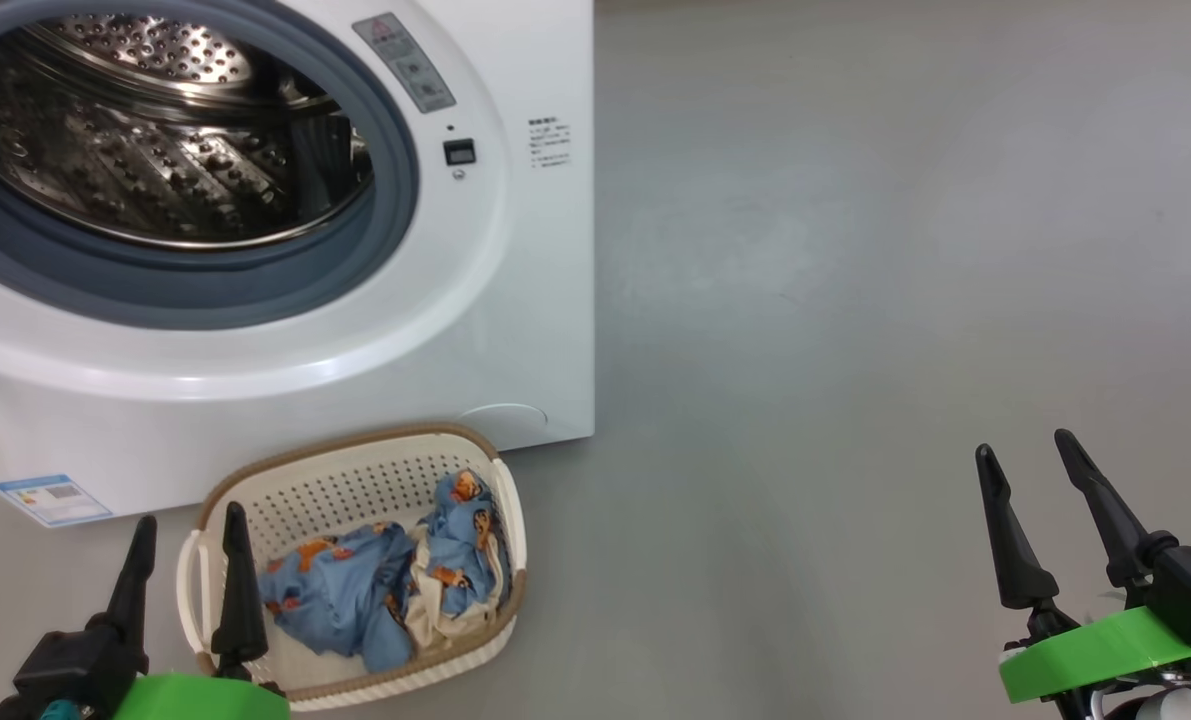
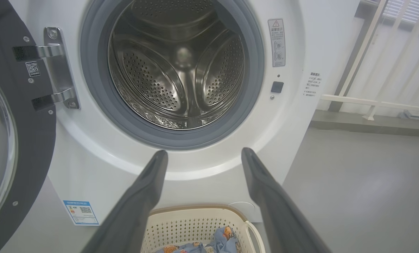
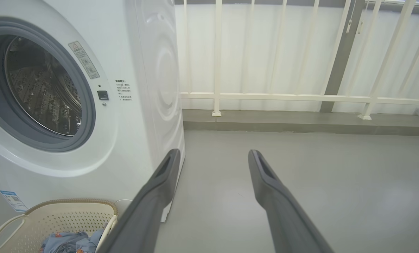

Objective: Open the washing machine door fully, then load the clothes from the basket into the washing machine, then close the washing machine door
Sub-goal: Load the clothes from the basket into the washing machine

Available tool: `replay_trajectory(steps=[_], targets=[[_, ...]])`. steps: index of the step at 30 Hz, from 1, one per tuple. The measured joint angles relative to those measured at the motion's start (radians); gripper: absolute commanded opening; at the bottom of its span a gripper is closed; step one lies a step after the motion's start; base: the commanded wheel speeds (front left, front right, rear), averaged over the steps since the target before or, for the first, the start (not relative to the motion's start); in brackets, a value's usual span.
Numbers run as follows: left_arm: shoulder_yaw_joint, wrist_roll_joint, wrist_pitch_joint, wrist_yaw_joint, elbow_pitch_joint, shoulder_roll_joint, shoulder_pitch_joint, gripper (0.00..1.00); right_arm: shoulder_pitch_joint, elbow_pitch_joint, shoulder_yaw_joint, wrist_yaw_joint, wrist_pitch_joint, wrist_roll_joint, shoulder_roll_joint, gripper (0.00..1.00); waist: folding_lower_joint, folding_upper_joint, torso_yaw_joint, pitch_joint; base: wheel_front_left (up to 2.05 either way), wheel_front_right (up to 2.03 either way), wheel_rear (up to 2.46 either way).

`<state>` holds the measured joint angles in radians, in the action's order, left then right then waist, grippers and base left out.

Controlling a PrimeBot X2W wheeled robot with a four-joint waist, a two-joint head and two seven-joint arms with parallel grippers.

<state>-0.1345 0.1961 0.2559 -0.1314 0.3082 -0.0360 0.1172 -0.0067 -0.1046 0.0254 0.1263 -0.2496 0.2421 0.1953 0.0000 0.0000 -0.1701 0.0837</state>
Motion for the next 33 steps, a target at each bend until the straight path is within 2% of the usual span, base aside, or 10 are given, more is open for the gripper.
replay_trajectory(steps=[10, 23, 33], targets=[[0.003, -0.005, 0.000, 0.000, -0.001, -0.003, 0.003, 1.00, -0.001, 0.002, 0.000, 0.000, 0.000, 0.000, -0.007, 1.00, 0.0001, 0.0000, 0.004, 0.014, 0.71, -1.10, 0.40], [0.025, -0.016, 0.000, 0.000, 0.002, -0.003, 0.008, 1.00, -0.010, 0.002, 0.000, 0.000, 0.000, 0.000, -0.012, 1.00, 0.0001, 0.0000, 0.018, 0.048, 0.03, -0.03, 0.00], [0.030, -0.023, 0.000, 0.000, 0.054, -0.002, 0.032, 1.00, -0.035, 0.005, 0.004, 0.000, 0.000, 0.002, -0.020, 1.00, 0.0000, 0.0001, 0.009, 0.078, 0.00, 0.00, 0.00]])
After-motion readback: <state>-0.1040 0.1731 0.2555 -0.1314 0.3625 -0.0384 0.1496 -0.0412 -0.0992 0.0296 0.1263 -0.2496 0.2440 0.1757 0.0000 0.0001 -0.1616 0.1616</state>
